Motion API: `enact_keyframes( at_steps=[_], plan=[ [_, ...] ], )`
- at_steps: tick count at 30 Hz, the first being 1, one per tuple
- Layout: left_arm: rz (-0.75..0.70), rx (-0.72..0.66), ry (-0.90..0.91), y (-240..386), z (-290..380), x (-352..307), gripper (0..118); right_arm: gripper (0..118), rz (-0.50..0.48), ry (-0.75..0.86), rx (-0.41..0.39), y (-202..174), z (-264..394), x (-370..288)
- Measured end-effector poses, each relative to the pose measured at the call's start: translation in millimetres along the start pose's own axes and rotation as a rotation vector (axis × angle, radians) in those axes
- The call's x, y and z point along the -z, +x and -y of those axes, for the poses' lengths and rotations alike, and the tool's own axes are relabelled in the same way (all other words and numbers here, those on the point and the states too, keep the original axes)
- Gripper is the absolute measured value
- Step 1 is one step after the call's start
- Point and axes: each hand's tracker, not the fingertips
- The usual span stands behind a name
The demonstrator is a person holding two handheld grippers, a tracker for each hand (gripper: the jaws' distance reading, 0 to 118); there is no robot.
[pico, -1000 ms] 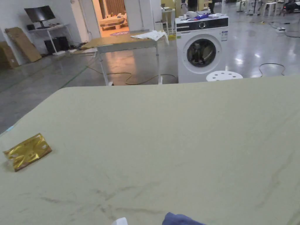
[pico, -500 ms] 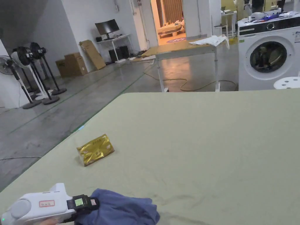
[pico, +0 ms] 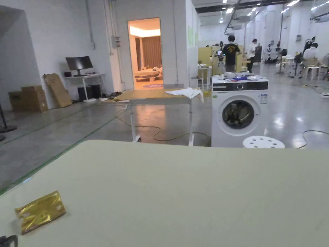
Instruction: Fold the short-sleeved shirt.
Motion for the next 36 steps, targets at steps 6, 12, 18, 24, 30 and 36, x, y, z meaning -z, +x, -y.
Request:
enact_keyframes(
  at_steps=[6, 12, 18, 24, 30, 36],
  plan=[
    [0.059, 0.143, 0.259, 95.8, 8.6, -91.7, 77, 0, 0.074, 0.213, -0.224, -34.0, -39.5, -31.2],
    [0.150, 0.126, 0.304, 153.3, 35.8, -109.1, 61, 0, 0.078, 0.344, -0.290, -59.5, -57.3, -51.3],
    [0.240, 0.126, 0.476, 170.4, 57.6, -123.2, 8, 0, 0.058, 0.414, -0.359, -74.7, -58.3, -65.8],
    [0.196, 0.161, 0.469, 178.4, 52.9, -134.5, 0, 0, 0.119, 0.439, -0.423, -81.8, -55.9, -70.8],
    [0.201, 0.157, 0.458, 180.4, 51.1, -135.3, 0, 0, 0.105, 0.453, -0.374, -77.3, -54.2, -71.6],
    [0.215, 0.154, 0.443, 178.2, 52.0, -132.0, 0, 0, 0.086, 0.467, -0.336, -72.4, -54.4, -72.6]
  ],
)
